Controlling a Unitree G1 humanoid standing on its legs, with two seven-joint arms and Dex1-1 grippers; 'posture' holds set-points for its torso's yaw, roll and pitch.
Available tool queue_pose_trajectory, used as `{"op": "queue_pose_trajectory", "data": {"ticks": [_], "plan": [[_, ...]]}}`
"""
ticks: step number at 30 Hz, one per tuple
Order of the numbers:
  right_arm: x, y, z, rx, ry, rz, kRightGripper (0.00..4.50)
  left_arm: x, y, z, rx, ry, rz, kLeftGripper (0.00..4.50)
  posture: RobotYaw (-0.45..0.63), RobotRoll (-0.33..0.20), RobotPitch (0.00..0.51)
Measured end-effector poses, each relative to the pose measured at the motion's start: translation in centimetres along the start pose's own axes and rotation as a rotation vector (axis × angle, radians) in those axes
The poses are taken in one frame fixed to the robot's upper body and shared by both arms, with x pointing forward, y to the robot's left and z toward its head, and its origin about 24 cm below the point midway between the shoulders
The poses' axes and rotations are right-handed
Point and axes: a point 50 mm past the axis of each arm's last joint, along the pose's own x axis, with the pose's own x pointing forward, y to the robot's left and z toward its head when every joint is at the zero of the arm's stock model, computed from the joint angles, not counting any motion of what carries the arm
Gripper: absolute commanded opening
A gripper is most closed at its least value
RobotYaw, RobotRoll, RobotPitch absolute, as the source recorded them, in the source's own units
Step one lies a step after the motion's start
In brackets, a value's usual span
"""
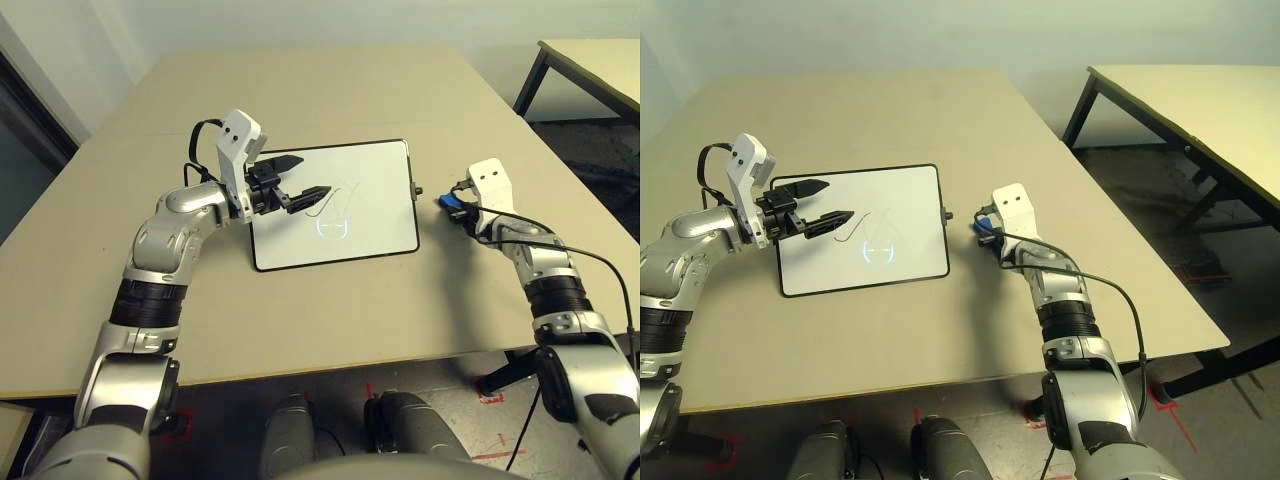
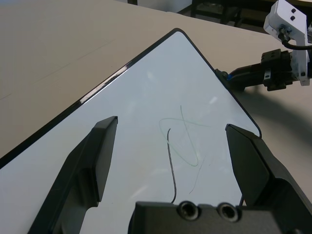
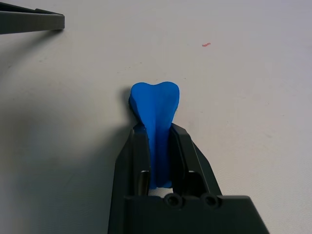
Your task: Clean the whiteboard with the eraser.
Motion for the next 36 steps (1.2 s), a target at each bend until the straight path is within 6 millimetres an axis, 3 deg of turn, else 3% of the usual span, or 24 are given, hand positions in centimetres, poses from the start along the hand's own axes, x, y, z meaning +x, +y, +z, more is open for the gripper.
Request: {"op": "queue_pose_trajectory", "data": {"ticks": [16, 23, 26, 29, 32, 36], "plan": [[-0.4, -0.8, 0.3, -0.009, 0.016, -0.015, 0.51, 0.0, 0.0, 0.1, 0.001, -0.002, 0.001, 4.5, -0.06, 0.0, 0.037], [-2.9, -1.3, 4.6, -0.093, -0.083, -0.009, 0.51, 0.0, 0.1, 0.1, 0.002, -0.001, -0.001, 4.5, -0.08, 0.0, 0.029], [-4.2, 0.3, 7.1, -0.171, -0.124, 0.077, 0.51, 0.0, 0.1, 0.0, 0.007, 0.015, -0.026, 4.5, -0.09, 0.0, 0.024], [-5.2, 3.4, 8.8, -0.255, -0.151, 0.216, 0.45, 0.0, 0.1, 0.2, 0.019, 0.029, -0.056, 4.5, -0.09, 0.0, 0.021], [-5.5, 6.6, 8.9, -0.308, -0.132, 0.346, 0.42, -0.2, 0.3, 0.3, 0.035, 0.059, -0.075, 4.5, -0.09, 0.0, 0.02], [-5.2, 9.3, 8.5, -0.358, -0.104, 0.443, 0.42, -0.3, 0.6, -0.5, 0.028, 0.106, -0.087, 4.5, -0.08, 0.0, 0.019]]}}
